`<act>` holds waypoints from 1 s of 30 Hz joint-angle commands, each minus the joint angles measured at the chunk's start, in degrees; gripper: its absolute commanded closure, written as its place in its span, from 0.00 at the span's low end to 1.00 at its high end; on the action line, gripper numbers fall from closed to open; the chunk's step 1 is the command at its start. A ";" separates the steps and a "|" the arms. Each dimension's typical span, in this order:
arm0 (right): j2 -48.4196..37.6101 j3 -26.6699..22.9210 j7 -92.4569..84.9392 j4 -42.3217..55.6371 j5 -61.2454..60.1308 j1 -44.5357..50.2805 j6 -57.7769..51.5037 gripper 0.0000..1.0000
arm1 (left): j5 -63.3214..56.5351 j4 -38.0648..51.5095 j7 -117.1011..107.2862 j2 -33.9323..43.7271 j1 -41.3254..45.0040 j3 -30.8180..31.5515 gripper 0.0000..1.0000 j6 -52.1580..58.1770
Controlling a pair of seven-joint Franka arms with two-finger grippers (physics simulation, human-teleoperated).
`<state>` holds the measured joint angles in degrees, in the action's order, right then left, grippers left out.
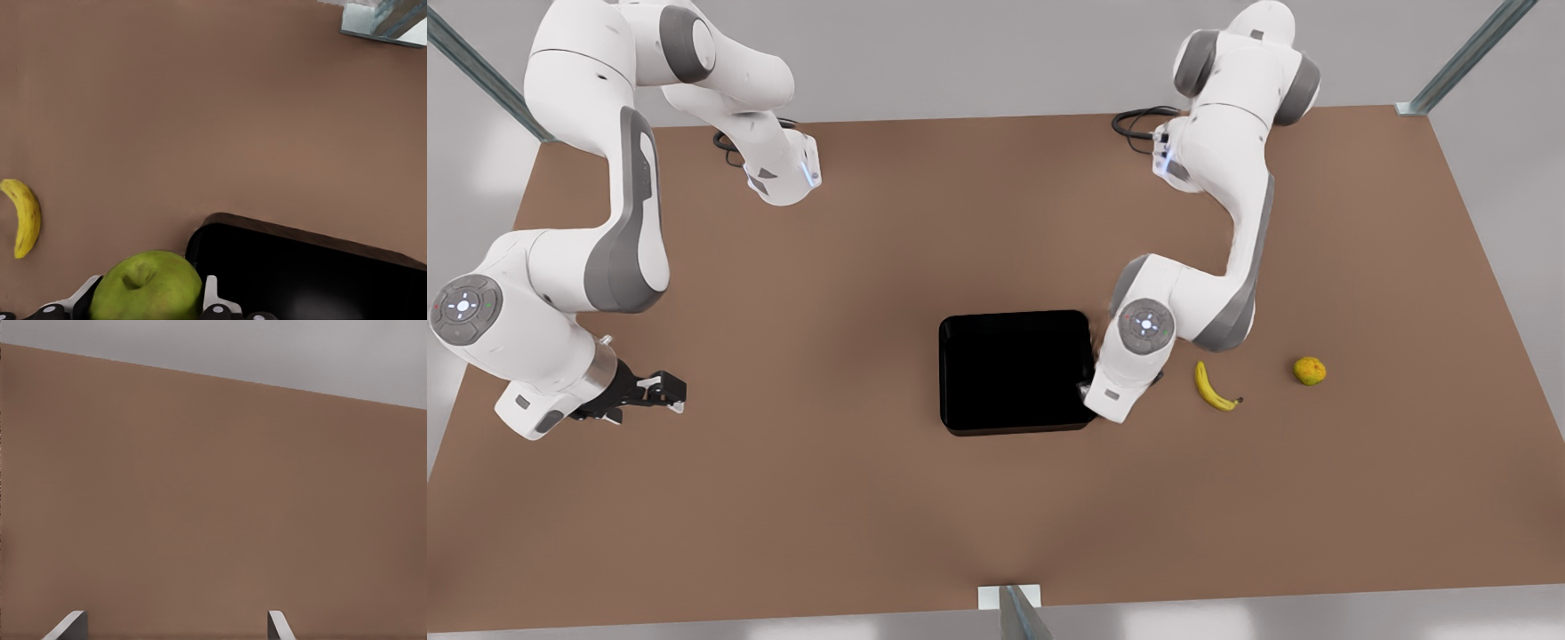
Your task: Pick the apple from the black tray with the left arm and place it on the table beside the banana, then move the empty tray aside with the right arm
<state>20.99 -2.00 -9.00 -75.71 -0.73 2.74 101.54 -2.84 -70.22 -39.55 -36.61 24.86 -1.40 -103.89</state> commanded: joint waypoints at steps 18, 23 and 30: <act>-2.10 4.55 66.39 -22.46 -6.57 26.88 24.75 0.00 | -3.84 -8.80 58.18 -10.23 -27.59 -0.09 0.39 -18.72; 4.24 4.90 65.51 -22.37 -5.95 27.76 30.03 0.00 | -3.49 -7.74 57.39 -10.41 -27.24 0.00 0.00 -18.54; 9.86 6.48 56.02 -22.02 -6.04 27.76 30.12 0.00 | 4.16 -11.85 44.03 23.33 -26.09 0.61 0.00 10.49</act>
<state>30.58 4.16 38.06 -97.77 -6.69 30.42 129.00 1.42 -77.90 3.20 -19.44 -1.31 -0.77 -105.73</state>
